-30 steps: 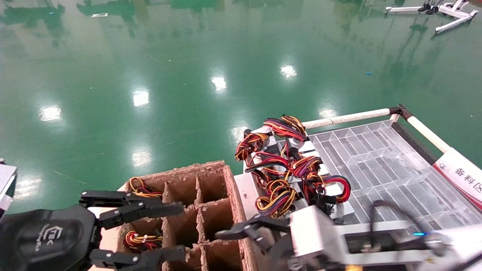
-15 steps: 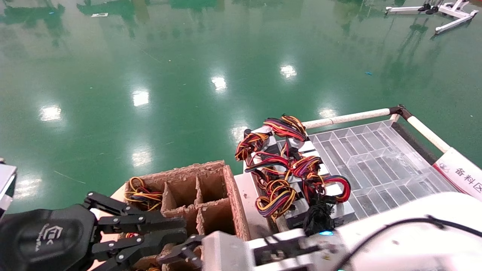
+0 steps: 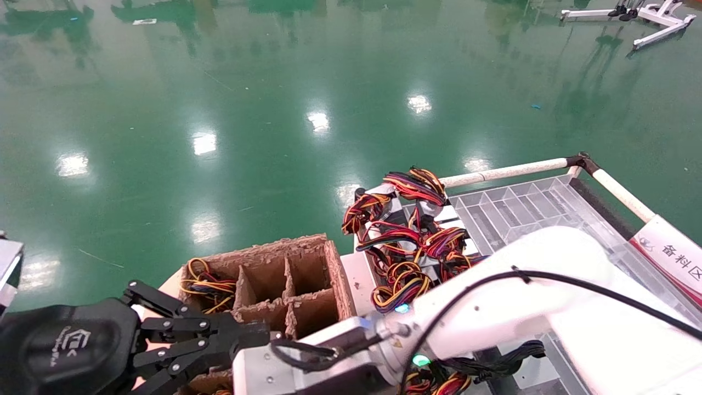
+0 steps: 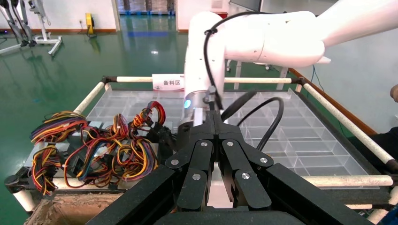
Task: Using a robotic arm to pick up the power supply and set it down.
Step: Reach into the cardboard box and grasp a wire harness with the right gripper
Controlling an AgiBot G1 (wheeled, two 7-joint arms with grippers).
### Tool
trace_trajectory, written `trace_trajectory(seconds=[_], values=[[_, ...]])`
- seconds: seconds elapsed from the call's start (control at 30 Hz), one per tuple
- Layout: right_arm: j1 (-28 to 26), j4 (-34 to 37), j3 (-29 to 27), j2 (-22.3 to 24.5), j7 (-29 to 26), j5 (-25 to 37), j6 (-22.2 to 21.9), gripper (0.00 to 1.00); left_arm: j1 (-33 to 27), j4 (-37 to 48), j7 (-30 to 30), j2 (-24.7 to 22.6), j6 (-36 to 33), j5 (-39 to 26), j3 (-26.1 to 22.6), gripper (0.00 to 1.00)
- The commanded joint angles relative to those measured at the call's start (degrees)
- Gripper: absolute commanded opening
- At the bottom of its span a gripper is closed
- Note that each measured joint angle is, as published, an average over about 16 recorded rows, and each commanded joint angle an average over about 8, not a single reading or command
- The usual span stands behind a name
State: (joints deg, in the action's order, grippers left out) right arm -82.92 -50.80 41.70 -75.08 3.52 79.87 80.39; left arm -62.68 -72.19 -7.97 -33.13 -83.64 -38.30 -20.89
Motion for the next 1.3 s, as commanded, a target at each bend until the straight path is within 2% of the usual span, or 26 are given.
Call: trace_trajectory(seconds=[0.03,0.1,0.23,0.3,0.37,0.4,0.87,1.3], values=[[-1.0,0.8,0.6,-1.2,0.9,1.7,-0.9,0.03,0.0,0.0,0.0,0.0,0.0,0.0,0.0,0.05],[-1.1,1.0,1.2,-1.7,1.7,2.2,-2.2,0.0,0.0,0.0,0.0,0.0,0.0,0.0,0.0,0.18],[-1.1,0.8,3.0,-2.4,2.7,2.4,-4.2,0.0,0.0,0.0,0.0,0.0,0.0,0.0,0.0,0.64],[-1.0,0.6,4.1,-2.5,2.9,1.9,-5.0,0.0,0.0,0.0,0.0,0.0,0.0,0.0,0.0,0.84],[-1.1,0.5,5.3,-2.6,3.0,1.4,-5.7,0.0,0.0,0.0,0.0,0.0,0.0,0.0,0.0,0.97],[-1.2,0.4,6.0,-2.7,3.0,1.1,-6.1,0.0,0.0,0.0,0.0,0.0,0.0,0.0,0.0,0.99],[-3.4,1.9,13.4,-2.6,2.3,-2.8,-10.3,0.0,0.0,0.0,0.0,0.0,0.0,0.0,0.0,1.0],[-4.3,4.2,17.5,-2.2,1.9,-7.1,-11.5,0.0,0.0,0.0,0.0,0.0,0.0,0.0,0.0,1.0]])
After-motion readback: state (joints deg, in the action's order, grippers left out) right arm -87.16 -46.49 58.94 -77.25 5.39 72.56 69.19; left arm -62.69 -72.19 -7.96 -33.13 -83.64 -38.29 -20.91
